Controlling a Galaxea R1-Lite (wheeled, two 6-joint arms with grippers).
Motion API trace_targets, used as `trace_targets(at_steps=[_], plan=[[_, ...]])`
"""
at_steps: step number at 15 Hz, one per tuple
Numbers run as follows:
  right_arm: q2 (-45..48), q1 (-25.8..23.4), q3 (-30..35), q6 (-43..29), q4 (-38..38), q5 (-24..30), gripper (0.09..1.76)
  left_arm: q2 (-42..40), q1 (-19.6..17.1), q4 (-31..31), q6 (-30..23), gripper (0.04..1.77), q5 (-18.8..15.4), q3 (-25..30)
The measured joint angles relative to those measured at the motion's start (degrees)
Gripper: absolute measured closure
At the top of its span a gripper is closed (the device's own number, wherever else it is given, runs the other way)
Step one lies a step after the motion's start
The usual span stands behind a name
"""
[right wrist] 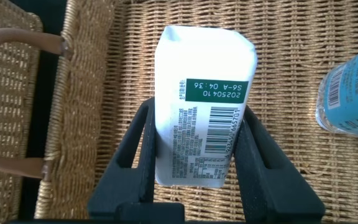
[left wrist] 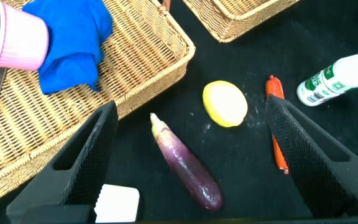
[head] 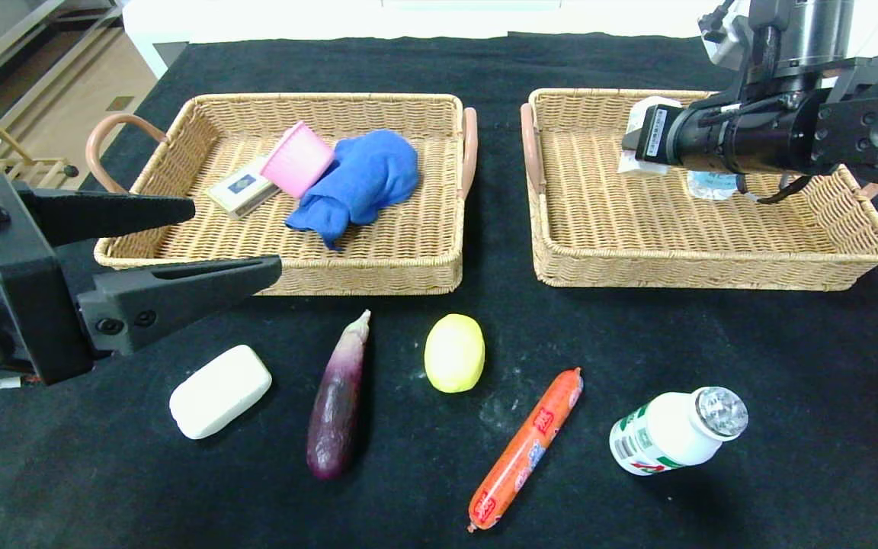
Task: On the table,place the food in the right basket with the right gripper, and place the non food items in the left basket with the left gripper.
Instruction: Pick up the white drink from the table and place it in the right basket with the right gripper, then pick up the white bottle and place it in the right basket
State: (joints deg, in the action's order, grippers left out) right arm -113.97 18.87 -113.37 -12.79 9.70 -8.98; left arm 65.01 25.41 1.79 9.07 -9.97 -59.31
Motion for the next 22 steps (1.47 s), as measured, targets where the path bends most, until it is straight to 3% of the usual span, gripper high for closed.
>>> trace_targets(at_steps=[3, 7, 11, 17, 22], plan=[[-0.3, -0.1, 0.0, 0.1, -0.1, 0.0, 1.05, 0.0, 0.0, 0.0, 0.0, 0.09, 0.0, 0.1], [-0.2, -0.1, 0.0, 0.0, 0.0, 0.1, 0.69, 0.0, 0.0, 0.0, 0.0, 0.09, 0.0, 0.1], [0.2, -0.4, 0.2, 0.0, 0.1, 0.2, 0.47, 0.0, 0.0, 0.0, 0.0, 0.09, 0.0, 0.2], [5.6, -1.3, 3.8, 0.0, 0.7, 8.0, 0.30, 0.0, 0.0, 0.0, 0.0, 0.09, 0.0, 0.3], [14.5, -2.3, 12.0, 2.9, 1.3, 15.0, 0.22, 0.0, 0.0, 0.0, 0.1, 0.09, 0.0, 0.3]])
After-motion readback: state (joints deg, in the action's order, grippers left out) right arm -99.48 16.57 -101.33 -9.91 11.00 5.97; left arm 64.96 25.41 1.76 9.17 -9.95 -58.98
